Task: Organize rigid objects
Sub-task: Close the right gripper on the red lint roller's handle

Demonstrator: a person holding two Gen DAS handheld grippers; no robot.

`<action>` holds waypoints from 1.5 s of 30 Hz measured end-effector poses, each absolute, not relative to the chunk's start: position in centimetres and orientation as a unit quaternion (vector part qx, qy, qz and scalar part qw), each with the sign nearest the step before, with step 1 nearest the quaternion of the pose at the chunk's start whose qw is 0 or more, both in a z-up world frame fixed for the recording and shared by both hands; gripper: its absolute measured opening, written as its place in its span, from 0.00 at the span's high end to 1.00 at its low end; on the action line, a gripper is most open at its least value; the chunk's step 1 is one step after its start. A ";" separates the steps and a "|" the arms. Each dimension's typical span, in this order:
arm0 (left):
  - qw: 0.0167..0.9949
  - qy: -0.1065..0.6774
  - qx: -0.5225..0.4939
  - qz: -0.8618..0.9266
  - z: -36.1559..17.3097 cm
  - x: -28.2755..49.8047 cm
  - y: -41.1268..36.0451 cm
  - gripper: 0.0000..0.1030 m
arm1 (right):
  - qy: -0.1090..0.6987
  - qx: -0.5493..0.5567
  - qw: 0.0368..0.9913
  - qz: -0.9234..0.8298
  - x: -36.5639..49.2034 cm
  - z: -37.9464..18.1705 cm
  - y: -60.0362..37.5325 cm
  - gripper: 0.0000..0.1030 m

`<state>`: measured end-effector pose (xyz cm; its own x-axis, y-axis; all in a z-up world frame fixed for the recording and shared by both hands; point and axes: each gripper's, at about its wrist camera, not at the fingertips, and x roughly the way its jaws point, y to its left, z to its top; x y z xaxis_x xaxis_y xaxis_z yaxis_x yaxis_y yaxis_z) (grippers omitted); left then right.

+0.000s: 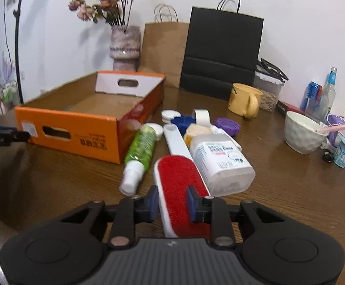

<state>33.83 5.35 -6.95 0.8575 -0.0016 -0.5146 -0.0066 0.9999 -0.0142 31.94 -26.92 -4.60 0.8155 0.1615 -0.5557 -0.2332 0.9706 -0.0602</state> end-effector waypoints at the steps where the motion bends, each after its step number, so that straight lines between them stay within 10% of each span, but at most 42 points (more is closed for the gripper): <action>1: 0.965 0.263 -0.005 -0.006 -6.9 33.7 5.3 0.24 | 0.284 -0.058 0.951 0.106 32.0 -4.5 -26.9 0.68; 5: 0.967 0.254 0.011 -0.025 -6.6 33.5 4.0 0.06 | 0.271 -0.058 0.955 0.104 32.2 -4.0 -26.3 0.43; 18: 0.962 0.272 -0.033 0.010 -6.3 35.7 1.7 0.01 | 0.271 -0.050 0.956 0.100 32.5 -4.2 -27.3 0.43; 45: 0.965 0.262 -0.001 0.007 -6.6 34.6 2.6 0.20 | 0.281 -0.048 0.953 0.106 33.2 -4.9 -27.8 0.42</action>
